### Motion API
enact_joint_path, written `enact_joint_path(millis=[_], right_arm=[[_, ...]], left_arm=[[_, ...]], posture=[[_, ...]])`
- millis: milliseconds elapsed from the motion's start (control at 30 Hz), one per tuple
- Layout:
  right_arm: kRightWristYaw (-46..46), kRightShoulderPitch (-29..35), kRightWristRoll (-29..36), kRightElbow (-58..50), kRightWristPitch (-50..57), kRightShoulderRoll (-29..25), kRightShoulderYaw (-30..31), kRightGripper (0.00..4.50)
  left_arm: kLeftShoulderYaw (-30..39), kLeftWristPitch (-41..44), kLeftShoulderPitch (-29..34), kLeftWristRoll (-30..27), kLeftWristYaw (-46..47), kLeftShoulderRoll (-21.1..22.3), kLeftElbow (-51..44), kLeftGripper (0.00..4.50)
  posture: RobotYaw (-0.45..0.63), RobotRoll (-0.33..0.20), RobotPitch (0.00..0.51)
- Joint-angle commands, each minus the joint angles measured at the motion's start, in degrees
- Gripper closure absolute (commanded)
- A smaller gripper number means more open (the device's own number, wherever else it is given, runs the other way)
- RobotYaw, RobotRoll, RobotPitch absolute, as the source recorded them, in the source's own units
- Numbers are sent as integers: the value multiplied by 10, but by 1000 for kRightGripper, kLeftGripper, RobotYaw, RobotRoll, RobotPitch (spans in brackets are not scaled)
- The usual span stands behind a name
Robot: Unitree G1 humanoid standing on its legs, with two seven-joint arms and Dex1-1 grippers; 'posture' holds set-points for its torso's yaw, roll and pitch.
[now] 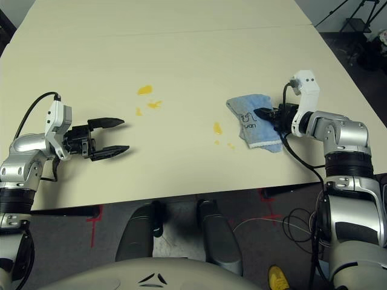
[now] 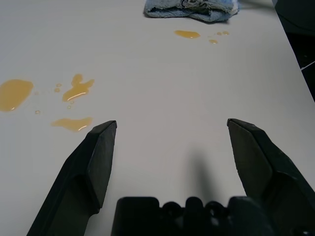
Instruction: Wipe the water off the table with a rag.
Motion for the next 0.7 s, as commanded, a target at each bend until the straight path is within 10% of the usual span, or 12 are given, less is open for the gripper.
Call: enact_joint_path(millis=[33,700], right_arm=[[-7,-8,24,7,27,1,-21,4485],[-23,14,46,-90,74,68,51,4485]], left_arm=[[-8,-14,-4,11,-3,-1,7,0],[-16,-54,-1,31,-12,5,31,0]], posture=[[165,0,224],[181,0,221]])
